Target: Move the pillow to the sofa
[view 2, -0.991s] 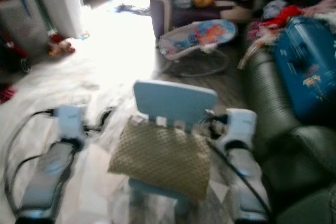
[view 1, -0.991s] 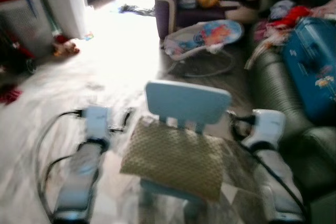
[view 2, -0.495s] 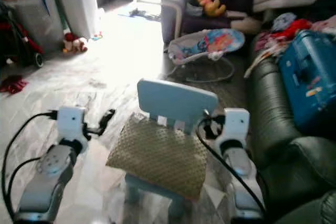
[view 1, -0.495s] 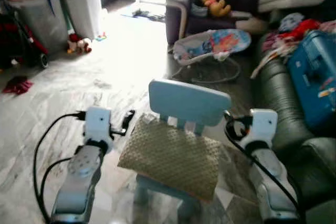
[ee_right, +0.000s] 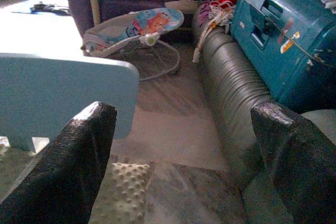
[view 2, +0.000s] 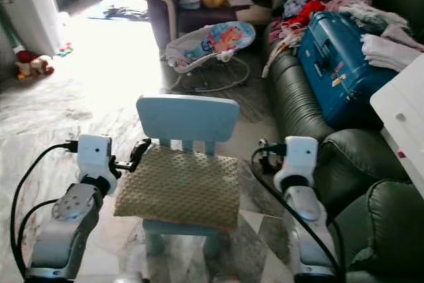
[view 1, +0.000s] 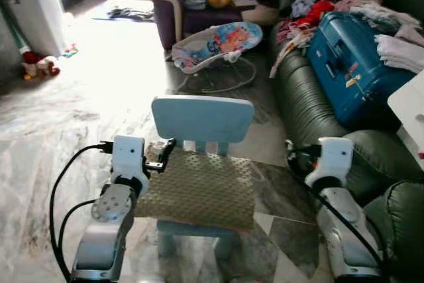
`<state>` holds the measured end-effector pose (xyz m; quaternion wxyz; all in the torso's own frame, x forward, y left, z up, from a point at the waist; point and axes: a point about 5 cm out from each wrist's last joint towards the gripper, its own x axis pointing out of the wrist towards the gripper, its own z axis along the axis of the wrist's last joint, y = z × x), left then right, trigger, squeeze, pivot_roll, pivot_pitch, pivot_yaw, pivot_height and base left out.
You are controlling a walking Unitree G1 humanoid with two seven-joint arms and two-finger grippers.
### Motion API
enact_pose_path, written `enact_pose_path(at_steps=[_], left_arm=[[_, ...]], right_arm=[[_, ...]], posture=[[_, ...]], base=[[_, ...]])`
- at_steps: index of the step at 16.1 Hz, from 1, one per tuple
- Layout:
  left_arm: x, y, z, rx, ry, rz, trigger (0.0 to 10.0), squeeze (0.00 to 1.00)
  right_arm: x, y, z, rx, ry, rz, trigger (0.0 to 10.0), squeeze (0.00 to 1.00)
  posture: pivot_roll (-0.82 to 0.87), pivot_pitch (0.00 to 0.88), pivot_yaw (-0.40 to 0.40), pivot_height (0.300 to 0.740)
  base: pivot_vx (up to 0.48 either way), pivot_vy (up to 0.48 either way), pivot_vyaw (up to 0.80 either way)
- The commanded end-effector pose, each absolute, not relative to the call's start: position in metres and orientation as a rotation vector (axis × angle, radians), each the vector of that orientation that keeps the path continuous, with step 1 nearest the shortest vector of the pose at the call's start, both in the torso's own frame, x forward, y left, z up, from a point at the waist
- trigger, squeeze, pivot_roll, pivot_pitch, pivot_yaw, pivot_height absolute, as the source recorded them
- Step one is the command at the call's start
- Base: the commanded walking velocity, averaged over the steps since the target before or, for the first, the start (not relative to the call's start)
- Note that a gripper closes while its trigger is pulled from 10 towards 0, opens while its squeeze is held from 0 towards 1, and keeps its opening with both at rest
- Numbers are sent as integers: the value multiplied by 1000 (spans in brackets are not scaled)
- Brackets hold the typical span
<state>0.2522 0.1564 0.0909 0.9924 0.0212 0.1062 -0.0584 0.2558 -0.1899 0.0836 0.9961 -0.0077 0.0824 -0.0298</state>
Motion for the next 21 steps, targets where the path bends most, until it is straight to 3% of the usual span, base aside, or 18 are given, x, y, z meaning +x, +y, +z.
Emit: enact_pose_path(at_steps=[1,12,21], left_arm=[[253,160,91,59,221,-103,10000,0],[230,173,81,201,232,-56,10000,0],[235,179,84,186,216,-18,10000,0]], right_arm=[[257,-187,88,-11,150,-53,10000,0],[246,-180,84,33,161,-15,10000,0],[248,-180,84,36,162,-3,10000,0]], posture=[[-20,0,-50,740],[-13,0,-46,740],[-12,0,-49,687]], base=[[0,0,0],[0,0,0],[0,0,0]])
